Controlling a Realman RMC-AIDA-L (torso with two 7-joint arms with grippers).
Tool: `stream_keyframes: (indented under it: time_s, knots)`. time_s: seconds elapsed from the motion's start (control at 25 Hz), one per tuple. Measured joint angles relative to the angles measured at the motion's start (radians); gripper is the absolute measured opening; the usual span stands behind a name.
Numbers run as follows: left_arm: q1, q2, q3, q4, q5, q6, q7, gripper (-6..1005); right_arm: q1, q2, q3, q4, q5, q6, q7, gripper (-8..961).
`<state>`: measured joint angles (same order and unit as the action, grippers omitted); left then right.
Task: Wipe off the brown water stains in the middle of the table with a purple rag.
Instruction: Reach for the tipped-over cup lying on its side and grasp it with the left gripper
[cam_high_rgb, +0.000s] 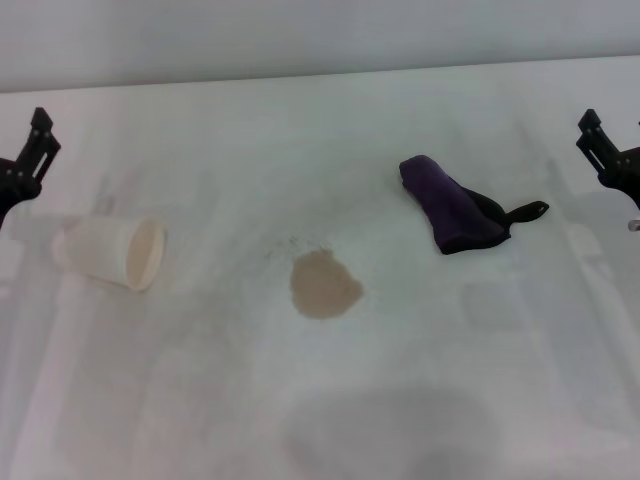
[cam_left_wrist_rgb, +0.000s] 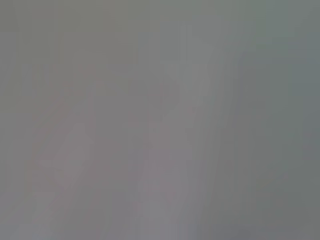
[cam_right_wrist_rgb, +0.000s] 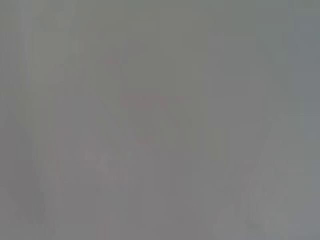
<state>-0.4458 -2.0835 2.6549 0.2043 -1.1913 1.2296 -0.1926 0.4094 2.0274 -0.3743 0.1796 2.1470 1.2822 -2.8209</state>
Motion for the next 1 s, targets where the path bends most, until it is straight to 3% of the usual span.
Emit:
stream_keyframes:
  time_s: [0.28, 0.56, 0.76, 0.88, 0.92, 0.96, 1.0]
  knots:
    - [0.023, -0.004, 0.0, 0.009, 0.014, 0.046, 0.07, 887, 0.004, 0.001, 0.0, 0.002, -0.027, 0.018, 0.0, 871]
    - [0.035, 0.003, -0.01, 0.045, 0.008, 0.063, 0.028, 887, 0.0, -0.002, 0.0, 0.0, -0.027, 0.032, 0.0, 871]
    - [0.021, 0.021, -0.012, -0.015, 0.013, 0.155, -0.206, 887, 0.0, -0.003, 0.003, -0.005, -0.027, 0.032, 0.0, 871]
    - [-0.004, 0.039, -0.003, -0.124, 0.027, 0.23, -0.47, 888, 0.005, -0.003, 0.006, -0.008, -0.027, 0.032, 0.0, 870]
    - [-0.024, 0.056, 0.003, -0.212, 0.065, 0.259, -0.639, 888, 0.008, -0.003, 0.006, -0.008, -0.027, 0.032, 0.0, 870]
    - [-0.024, 0.056, 0.003, -0.212, 0.065, 0.259, -0.639, 888, 0.012, -0.003, 0.006, -0.008, -0.027, 0.032, 0.0, 870]
    - [-0.045, 0.073, 0.004, -0.282, 0.112, 0.277, -0.758, 888, 0.016, -0.003, 0.006, -0.008, -0.027, 0.032, 0.0, 870]
